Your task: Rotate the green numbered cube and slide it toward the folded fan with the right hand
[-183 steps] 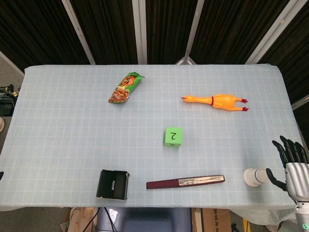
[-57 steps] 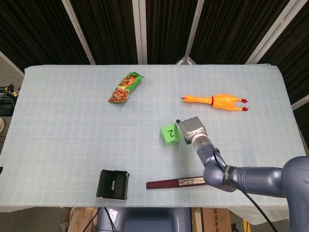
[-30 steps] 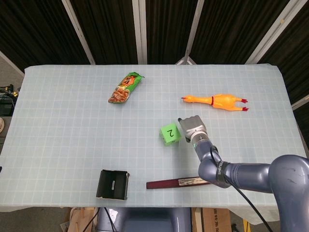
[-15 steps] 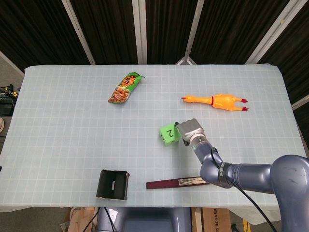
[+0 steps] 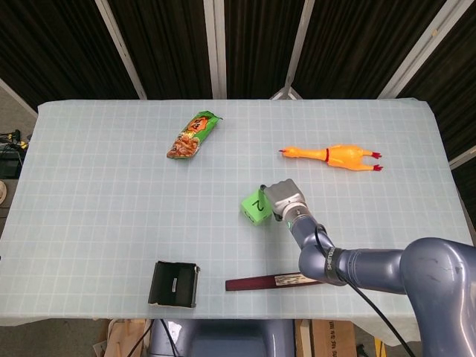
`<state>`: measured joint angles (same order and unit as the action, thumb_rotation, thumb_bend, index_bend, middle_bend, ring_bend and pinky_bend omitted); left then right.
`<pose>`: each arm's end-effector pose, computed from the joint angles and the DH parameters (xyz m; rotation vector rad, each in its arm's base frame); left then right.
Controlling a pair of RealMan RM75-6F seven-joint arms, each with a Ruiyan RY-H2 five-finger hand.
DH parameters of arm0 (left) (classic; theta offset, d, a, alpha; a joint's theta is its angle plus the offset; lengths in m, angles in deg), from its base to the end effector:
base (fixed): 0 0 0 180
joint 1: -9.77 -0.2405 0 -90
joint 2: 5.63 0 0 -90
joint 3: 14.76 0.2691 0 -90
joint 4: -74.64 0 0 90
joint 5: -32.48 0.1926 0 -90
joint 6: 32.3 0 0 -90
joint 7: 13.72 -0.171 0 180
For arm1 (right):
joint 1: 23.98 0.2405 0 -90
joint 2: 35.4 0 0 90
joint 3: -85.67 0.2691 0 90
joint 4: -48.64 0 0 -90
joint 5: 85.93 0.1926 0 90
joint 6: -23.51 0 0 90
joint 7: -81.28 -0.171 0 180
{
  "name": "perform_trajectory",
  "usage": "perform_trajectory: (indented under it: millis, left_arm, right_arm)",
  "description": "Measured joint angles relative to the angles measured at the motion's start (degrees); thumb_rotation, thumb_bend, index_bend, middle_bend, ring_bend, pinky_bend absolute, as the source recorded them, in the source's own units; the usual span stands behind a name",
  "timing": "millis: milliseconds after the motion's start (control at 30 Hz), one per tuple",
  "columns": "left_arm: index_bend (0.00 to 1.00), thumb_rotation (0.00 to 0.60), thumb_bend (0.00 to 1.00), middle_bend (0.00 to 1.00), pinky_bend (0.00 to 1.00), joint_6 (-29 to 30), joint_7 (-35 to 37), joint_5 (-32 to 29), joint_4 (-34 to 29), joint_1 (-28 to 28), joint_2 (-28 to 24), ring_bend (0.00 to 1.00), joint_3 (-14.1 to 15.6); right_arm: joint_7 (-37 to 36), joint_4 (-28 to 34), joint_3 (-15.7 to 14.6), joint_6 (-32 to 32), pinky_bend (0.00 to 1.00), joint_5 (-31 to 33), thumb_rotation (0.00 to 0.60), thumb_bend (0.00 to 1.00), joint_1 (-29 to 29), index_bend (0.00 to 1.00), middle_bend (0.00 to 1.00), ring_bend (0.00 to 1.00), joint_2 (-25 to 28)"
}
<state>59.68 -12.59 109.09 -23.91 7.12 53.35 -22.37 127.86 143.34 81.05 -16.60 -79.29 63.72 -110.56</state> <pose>-0.3348 0.1747 0.2421 -1.0598 -0.9027 -0.8761 -0.0564 -0.4223 0.0124 2.0380 -0.9919 0.2468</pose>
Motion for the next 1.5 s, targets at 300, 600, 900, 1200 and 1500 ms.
perform_trajectory:
  millis: [300,600,900,1200,1500]
  left_arm:
    - [0.03,0.600,0.26,0.00,0.16,0.4,-0.3,0.1,-0.1,-0.1,0.1,0.04,0.0]
    - [0.03,0.600,0.26,0.00,0.16,0.0,-0.1,-0.2,-0.1,-0.1,-0.1,0.04,-0.1]
    - [0.03,0.600,0.26,0.00,0.16,-0.1,0.1,-0.1,-0.1,-0.1,-0.2,0.04,0.0]
    - [0.03,0.600,0.26,0.00,0.16,0.0,0.3,-0.1,-0.1,-0.1,-0.3,0.04,0.0]
    - [0.03,0.600,0.26,0.00,0.16,0.1,0.3,0.0,-0.1,-0.2,-0.3,0.04,0.0]
  right_arm:
    - [0.4,-1.3,-0.7,1.0,0.71,0.0,0.600,0.73,1.9,0.13,0.83,0.86,-2.4]
    - [0.8,0.0,-0.6,0.0,0.71,0.1,0.600,0.73,4.2,0.13,0.83,0.86,-3.3]
    - [1.9,2.9,-0.7,-1.3,0.71,0.3,0.600,0.73,6.7,0.14,0.83,0.86,-3.4]
    - [3.9,6.3,-1.3,-2.9,0.71,1.5,0.600,0.73,9.7,0.14,0.83,0.86,-3.7]
    - [6.0,10.2,-1.9,-5.1,0.71,2.1,0.600,0.73,12.0,0.16,0.83,0.86,-3.7]
